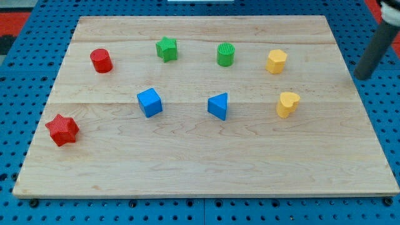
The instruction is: Point your arm at the green circle
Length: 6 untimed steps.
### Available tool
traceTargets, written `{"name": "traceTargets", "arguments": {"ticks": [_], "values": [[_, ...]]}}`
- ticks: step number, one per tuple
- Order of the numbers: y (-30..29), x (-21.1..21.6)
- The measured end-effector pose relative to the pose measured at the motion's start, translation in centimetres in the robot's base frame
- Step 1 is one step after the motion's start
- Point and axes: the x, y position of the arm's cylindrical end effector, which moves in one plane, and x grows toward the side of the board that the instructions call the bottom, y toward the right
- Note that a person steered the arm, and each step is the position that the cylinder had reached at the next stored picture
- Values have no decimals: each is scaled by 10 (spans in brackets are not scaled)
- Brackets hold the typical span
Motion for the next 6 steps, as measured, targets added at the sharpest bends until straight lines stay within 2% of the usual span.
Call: {"name": "traceTargets", "arguments": {"ticks": [1,3,4,6], "values": [[-38,14],[-134,-18],[-195,-7],[-218,-65]]}}
